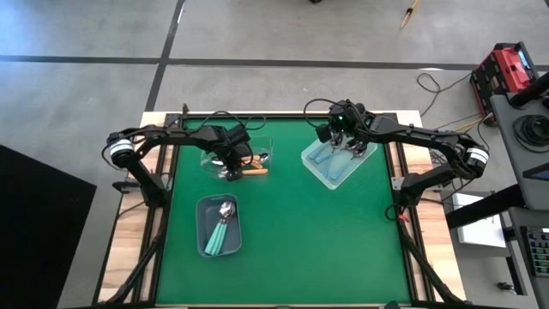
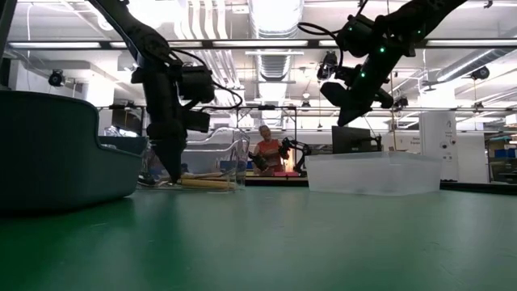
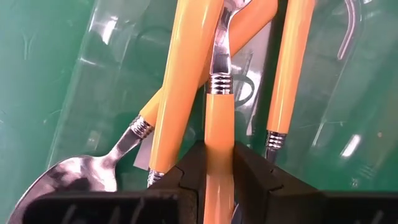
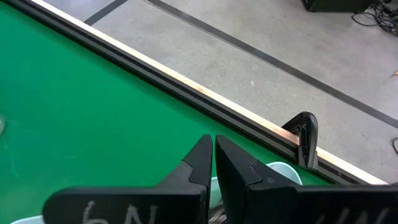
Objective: Sort silverware by color (type)
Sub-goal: Adjust the orange spoons in the transparent bin
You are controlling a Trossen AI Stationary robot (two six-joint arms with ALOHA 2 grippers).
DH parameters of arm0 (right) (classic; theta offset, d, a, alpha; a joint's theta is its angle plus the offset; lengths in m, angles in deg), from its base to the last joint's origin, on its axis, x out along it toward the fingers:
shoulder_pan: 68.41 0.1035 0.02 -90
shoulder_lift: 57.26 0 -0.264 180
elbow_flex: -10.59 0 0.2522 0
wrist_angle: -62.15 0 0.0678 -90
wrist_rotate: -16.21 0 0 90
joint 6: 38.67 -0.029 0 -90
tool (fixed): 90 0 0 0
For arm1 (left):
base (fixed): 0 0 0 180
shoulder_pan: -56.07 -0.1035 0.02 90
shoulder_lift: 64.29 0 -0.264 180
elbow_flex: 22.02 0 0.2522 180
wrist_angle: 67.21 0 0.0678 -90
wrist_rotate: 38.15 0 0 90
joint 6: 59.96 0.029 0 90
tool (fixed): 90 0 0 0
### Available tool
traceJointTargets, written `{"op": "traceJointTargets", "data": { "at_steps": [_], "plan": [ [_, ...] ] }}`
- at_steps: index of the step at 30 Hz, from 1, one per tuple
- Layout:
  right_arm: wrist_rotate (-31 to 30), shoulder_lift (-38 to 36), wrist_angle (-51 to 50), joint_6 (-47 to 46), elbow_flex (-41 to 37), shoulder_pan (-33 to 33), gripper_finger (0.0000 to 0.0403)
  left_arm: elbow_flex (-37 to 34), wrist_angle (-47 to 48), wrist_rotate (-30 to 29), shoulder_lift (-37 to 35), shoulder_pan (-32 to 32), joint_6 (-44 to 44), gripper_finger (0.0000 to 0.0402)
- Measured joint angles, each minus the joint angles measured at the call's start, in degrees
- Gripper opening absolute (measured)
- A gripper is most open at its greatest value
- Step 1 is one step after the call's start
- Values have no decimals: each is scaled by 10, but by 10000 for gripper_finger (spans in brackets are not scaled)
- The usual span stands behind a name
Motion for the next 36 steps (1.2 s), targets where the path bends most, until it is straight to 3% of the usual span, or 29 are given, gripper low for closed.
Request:
{"op": "traceJointTargets", "data": {
  "at_steps": [8, 31, 36],
  "plan": [
    [0, 0, 0, 0, 0, 0, 13, 0, 2, 6, -12, 0, -1, 43],
    [1, 0, 0, -1, 0, 0, 13, 1, 15, 6, -129, 0, 11, 43],
    [3, 0, 0, -1, 0, 0, 13, 1, 20, -50, -129, 0, 54, 43]
  ]
}}
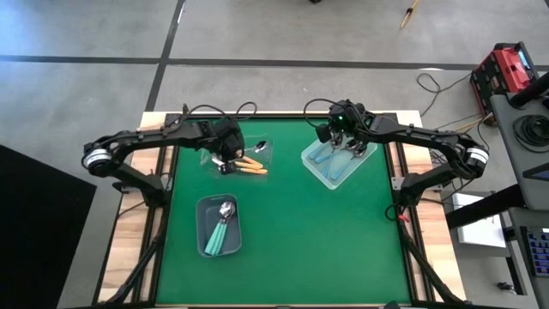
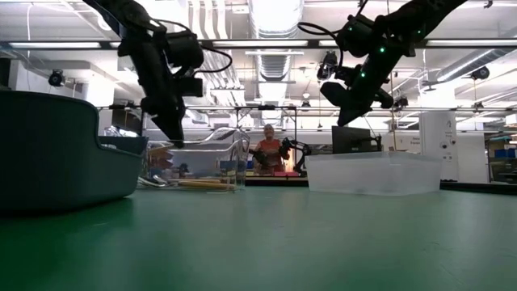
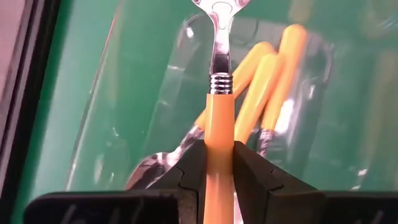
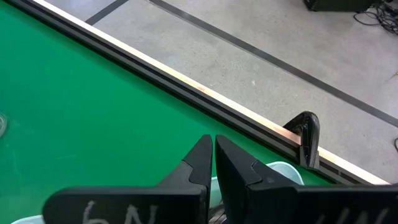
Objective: Sort silverware by color (type)
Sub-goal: Adjust the orange spoons in the transparent bin
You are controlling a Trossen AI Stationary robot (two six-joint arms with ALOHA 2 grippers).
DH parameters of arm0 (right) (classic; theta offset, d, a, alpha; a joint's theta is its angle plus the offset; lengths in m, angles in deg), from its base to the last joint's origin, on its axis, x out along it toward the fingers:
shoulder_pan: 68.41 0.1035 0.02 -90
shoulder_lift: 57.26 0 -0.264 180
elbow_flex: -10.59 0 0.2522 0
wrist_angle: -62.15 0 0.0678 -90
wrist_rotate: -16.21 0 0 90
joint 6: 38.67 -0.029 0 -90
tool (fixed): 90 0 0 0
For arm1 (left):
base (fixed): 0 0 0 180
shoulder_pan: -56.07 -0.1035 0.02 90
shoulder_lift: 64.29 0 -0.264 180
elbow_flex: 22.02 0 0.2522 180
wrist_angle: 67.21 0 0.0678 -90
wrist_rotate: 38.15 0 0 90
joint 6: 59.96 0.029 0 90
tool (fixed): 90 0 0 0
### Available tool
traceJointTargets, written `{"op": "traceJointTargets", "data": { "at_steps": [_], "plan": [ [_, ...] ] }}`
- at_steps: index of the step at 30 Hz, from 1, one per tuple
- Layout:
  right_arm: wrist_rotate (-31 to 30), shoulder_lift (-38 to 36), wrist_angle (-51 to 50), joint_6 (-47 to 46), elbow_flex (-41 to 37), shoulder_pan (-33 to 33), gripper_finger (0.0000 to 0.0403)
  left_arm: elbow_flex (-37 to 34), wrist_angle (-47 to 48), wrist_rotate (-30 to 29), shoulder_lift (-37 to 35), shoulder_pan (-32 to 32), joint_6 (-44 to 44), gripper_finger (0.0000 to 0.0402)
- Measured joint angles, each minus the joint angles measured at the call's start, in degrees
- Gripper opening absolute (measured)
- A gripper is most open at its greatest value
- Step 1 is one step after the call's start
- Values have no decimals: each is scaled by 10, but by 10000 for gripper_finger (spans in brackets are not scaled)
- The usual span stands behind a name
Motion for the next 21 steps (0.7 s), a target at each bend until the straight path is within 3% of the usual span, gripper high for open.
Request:
{"op": "traceJointTargets", "data": {
  "at_steps": [10, 21],
  "plan": [
    [0, 0, 0, 0, 0, 0, 13, 4, 3, -41, 50, -23, 102, 43],
    [0, 0, 0, 0, 0, 0, 13, 4, -2, -39, 64, -51, 163, 43]
  ]
}}
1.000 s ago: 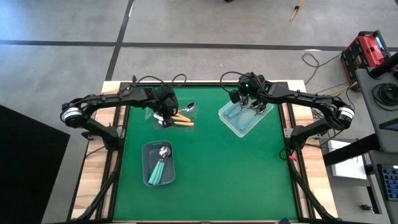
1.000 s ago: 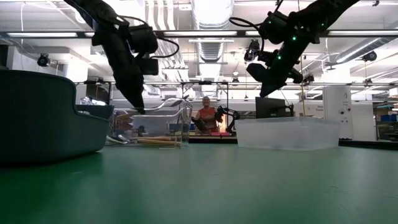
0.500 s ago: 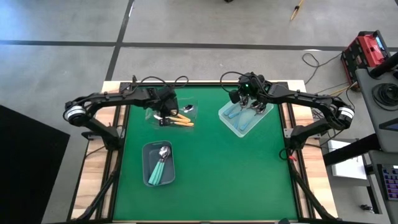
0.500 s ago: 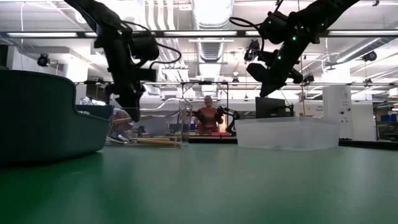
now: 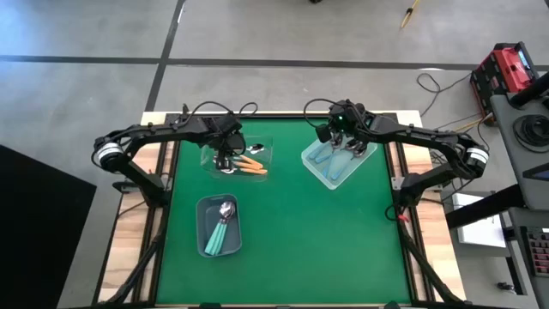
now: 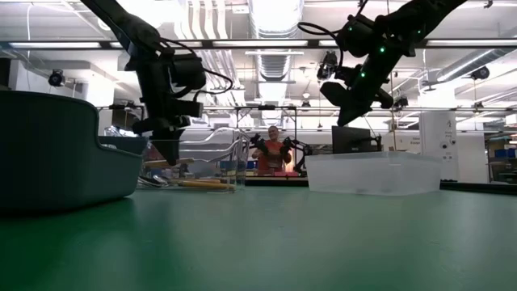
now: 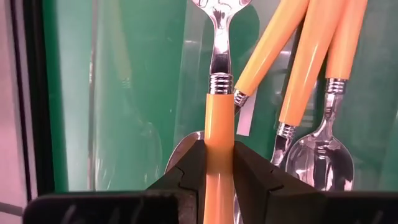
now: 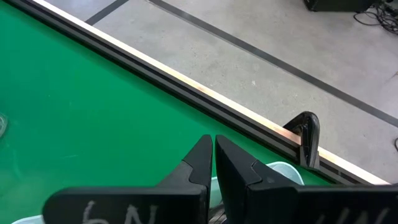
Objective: Sort silverware by color (type)
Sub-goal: Adjust the orange spoons in the transparent bin, then adjust the blue spoons in the white bin
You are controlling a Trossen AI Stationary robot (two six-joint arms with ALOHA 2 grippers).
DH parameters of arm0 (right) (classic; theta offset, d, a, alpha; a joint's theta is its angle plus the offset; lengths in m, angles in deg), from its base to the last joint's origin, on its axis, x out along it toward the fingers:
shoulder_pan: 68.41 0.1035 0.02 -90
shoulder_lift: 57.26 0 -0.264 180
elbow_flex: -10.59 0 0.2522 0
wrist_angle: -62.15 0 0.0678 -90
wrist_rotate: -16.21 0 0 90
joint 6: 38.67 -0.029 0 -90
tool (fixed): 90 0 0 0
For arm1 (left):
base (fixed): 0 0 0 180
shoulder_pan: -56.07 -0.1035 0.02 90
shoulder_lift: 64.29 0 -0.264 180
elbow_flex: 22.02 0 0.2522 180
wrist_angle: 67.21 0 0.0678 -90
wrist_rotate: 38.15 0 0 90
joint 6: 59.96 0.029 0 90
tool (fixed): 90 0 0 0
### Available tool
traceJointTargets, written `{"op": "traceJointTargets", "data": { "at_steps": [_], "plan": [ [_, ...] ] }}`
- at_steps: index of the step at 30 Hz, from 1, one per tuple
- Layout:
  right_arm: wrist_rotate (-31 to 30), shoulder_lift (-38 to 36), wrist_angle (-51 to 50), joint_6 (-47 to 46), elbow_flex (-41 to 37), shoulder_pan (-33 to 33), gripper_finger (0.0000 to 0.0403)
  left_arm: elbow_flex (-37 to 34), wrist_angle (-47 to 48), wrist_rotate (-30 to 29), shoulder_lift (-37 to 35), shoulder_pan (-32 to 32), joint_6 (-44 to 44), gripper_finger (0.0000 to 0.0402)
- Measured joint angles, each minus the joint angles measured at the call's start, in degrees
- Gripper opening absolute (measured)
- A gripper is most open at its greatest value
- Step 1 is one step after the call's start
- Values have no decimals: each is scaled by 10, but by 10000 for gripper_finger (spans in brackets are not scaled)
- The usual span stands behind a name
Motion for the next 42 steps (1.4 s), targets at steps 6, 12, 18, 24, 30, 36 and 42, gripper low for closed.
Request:
{"op": "traceJointTargets", "data": {
  "at_steps": [6, 12, 18, 24, 30, 36, 42],
  "plan": [
    [0, 0, 0, 0, 0, 0, 13, 0, -11, 0, 20, -4, 7, 43],
    [0, 0, 0, 0, 0, 0, 13, 0, -25, 0, 35, -4, 7, 43],
    [0, 0, 0, 0, 0, 0, 13, 0, -28, -40, 40, -4, 0, 60],
    [0, 0, 0, 0, 0, 0, 13, 0, -30, -45, 40, -4, -2, 87],
    [0, 0, 0, 0, 0, 0, 13, 0, -31, -45, 38, -4, -15, 90],
    [0, 0, 0, 0, 0, 0, 13, 0, -31, -44, 22, -4, -58, 90],
    [0, 0, 0, 0, 0, 0, 13, 0, -31, -38, -14, -4, -93, 90]
  ]
}}
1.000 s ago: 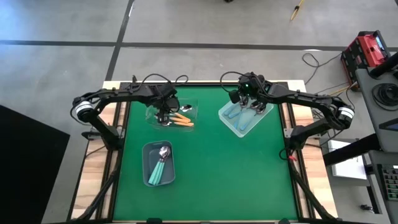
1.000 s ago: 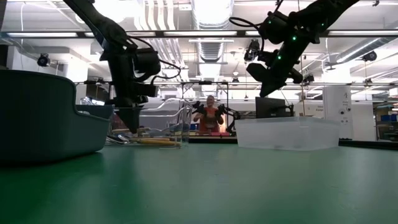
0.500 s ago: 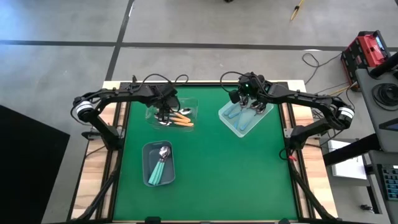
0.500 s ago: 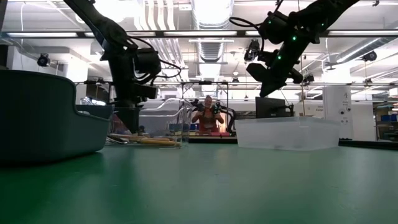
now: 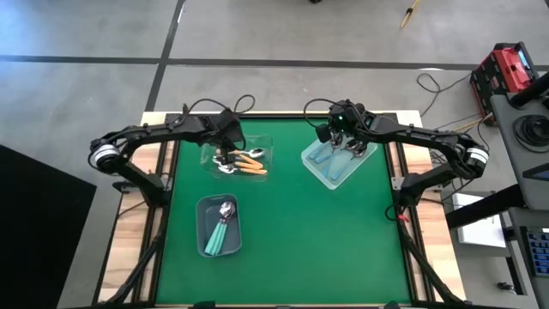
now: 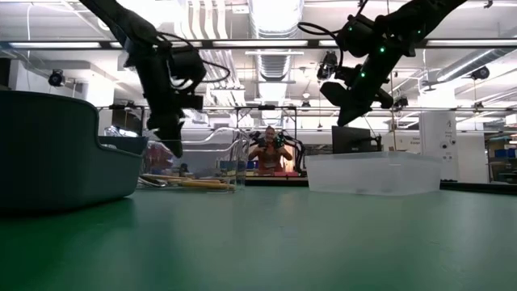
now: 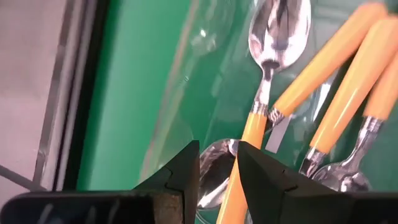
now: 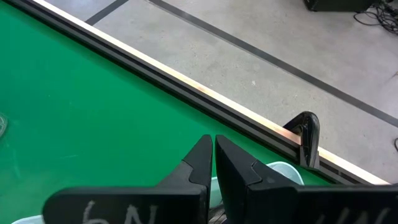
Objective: Sort silverware by color (type)
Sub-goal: Adjust the blue spoons in the white bin
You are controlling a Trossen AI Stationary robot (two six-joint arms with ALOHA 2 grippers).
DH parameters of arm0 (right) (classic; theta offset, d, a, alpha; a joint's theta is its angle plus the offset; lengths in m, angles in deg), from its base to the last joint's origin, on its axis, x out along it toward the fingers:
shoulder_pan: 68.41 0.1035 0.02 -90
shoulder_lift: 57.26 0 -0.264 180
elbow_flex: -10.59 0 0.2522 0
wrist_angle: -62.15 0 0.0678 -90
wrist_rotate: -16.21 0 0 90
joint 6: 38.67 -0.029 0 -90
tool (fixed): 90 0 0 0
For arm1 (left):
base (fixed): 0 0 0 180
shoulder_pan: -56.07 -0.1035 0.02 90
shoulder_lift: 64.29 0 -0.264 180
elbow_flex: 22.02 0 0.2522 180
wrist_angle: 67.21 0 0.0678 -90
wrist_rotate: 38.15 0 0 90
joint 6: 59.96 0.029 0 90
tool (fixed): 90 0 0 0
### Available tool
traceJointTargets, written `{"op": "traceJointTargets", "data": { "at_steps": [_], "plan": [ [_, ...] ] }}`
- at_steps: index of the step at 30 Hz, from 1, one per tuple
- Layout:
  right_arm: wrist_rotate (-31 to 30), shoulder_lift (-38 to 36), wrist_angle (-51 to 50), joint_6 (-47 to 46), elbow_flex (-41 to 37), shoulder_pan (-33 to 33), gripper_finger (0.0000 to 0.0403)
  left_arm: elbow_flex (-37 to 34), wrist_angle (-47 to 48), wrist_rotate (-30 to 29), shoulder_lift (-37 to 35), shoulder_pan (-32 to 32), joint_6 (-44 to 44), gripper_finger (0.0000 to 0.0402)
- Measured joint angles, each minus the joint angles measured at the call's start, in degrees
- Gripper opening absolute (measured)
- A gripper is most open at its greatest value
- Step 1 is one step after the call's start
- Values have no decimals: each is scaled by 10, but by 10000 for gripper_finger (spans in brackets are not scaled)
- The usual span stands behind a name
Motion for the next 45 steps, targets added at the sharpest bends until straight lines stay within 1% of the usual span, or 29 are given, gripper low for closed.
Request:
{"op": "traceJointTargets", "data": {
  "at_steps": [3, 6, 8, 12, 14, 16, 20, 22, 23, 28, 32, 42, 45],
  "plan": [
    [0, 0, 0, 0, 0, 0, 13, -3, -11, 10, -24, 1, -31, 90],
    [0, 0, 4, 11, 0, 9, 13, -21, -51, 64, -59, 2, -67, 86],
    [0, 0, 18, 42, 0, 22, 13, -42, -88, 93, -88, 9, -82, 81],
    [1, 0, 59, 105, 0, 54, 13, -90, -144, 96, -159, 33, -95, 78],
    [13, 0, 78, 137, 0, 68, 13, -110, -160, 96, -198, 47, -102, 78],
    [61, 0, 101, 172, -3, 77, 13, -130, -171, 96, -239, 58, -110, 78],
    [204, -1, 150, 221, -17, 79, 13, -174, -190, 97, -321, 70, -128, 78],
    [241, -3, 176, 236, -28, 79, 13, -199, -197, 96, -362, 71, -137, 78],
    [248, -4, 186, 242, -34, 79, 13, -210, -198, 96, -382, 71, -144, 78],
    [250, -13, 197, 247, -52, 79, 13, -254, -199, 96, -477, 71, -173, 77],
    [251, -27, 198, 259, -58, 79, 13, -275, -199, 96, -539, 71, -173, 77],
    [251, -101, 203, 267, -105, 78, 13, -317, -198, 92, -654, 71, -147, 77],
    [253, -132, 225, 266, -133, 78, 13, -330, -204, 90, -682, 71, -149, 77]
  ]
}}
